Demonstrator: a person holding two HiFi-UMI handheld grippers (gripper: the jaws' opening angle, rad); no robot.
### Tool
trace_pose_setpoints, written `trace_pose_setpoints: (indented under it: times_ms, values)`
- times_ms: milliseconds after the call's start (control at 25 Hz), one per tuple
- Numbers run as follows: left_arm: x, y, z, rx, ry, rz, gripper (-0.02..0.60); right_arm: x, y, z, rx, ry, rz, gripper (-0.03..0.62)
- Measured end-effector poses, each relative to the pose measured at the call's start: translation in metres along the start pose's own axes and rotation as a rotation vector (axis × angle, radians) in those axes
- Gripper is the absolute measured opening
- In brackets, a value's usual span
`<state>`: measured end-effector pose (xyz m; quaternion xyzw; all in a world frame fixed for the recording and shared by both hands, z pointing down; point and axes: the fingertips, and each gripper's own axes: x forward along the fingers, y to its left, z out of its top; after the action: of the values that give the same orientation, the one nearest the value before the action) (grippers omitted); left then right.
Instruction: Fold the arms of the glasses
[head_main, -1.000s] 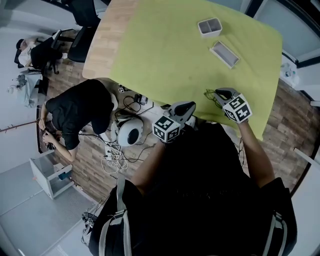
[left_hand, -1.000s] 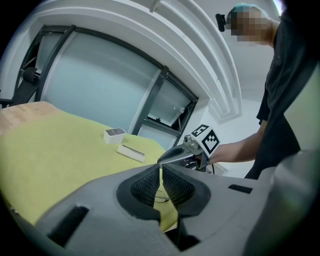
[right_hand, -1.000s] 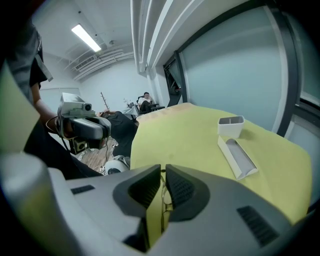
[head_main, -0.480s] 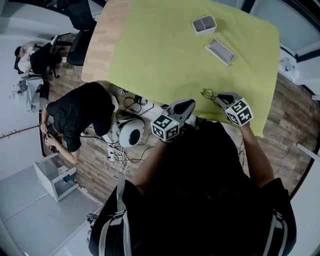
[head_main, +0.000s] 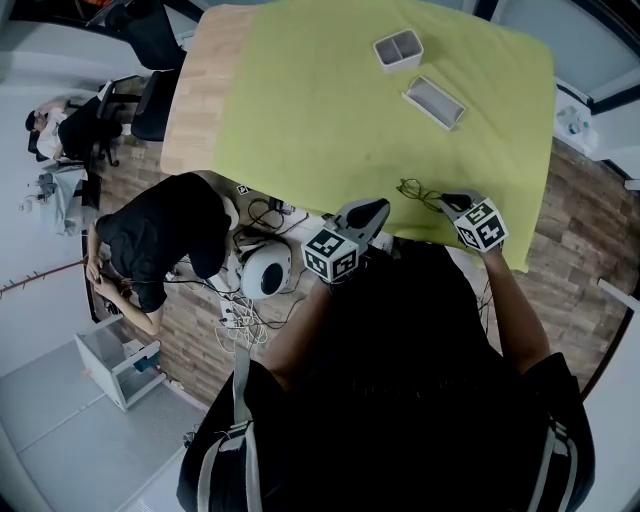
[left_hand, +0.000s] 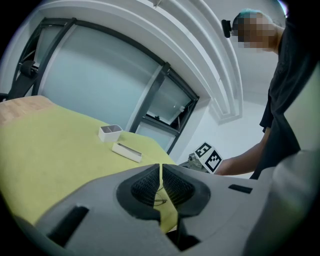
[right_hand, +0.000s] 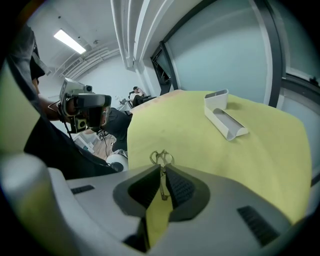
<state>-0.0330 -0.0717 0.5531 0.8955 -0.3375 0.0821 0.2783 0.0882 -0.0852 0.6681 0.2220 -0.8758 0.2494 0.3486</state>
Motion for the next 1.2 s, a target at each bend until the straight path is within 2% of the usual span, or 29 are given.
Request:
trace_pose_setpoints:
  times_ms: [200,400,680,1200]
  values:
    - [0.003,0.002,0.0,-0.002,0.012,-0.003,0.031,0.009,-0.004,-0.02,0.019,0.045,0.001,0.051]
    - [0.002,0.002,-0.003,-0.007,0.029,0.003,0.031,0.016,-0.006,-0.037,-0.009,0.099,0.0,0.051]
    - [0.001,0.004,-0.007,-0.018,0.043,0.013,0.031,0.024,-0.011,-0.046,0.026,0.11,0.014,0.051]
    - [0.005,0.002,-0.011,-0.04,0.045,0.039,0.031,0.036,-0.02,-0.056,0.022,0.146,0.045,0.051]
